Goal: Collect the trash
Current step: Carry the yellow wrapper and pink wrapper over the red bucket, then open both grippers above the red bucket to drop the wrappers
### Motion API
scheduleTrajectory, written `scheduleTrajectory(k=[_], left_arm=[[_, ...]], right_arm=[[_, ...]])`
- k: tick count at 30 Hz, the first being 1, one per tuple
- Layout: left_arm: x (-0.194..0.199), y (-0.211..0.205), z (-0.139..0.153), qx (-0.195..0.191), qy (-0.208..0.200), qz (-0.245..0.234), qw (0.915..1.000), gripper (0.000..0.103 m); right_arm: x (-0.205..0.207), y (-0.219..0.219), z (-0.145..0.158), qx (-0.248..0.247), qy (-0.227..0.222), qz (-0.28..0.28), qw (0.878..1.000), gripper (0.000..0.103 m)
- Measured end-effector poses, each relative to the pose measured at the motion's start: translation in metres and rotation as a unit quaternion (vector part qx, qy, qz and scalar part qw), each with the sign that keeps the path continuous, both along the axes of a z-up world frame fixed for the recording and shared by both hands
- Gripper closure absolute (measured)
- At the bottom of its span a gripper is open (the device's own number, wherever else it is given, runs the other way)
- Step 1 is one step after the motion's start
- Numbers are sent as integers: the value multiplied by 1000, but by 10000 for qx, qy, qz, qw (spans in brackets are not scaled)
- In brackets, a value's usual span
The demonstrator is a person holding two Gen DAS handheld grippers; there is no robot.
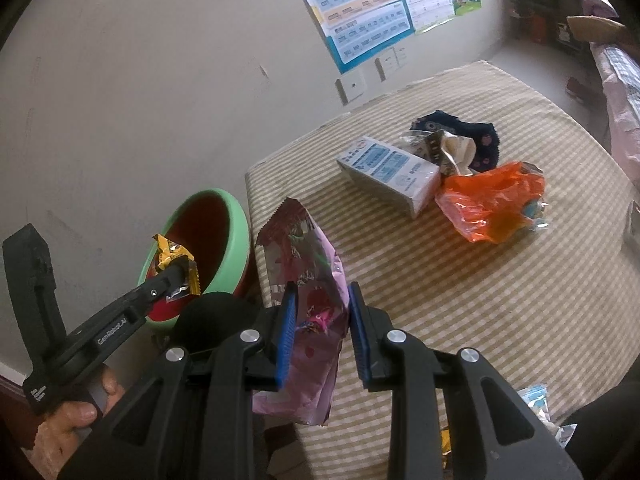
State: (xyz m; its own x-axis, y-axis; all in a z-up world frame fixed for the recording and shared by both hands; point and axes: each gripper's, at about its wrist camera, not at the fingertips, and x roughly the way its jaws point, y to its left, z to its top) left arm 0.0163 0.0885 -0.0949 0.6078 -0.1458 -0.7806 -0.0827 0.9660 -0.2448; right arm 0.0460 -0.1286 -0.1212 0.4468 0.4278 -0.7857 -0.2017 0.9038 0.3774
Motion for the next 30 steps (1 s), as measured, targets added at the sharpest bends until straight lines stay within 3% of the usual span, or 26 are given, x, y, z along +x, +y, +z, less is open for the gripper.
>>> scheduleTrajectory(k=[30], left_arm=[[-4, 85, -5, 9, -34, 1014, 9948, 90]], right_arm=[[29, 91, 18, 147, -221, 833, 9962, 77]])
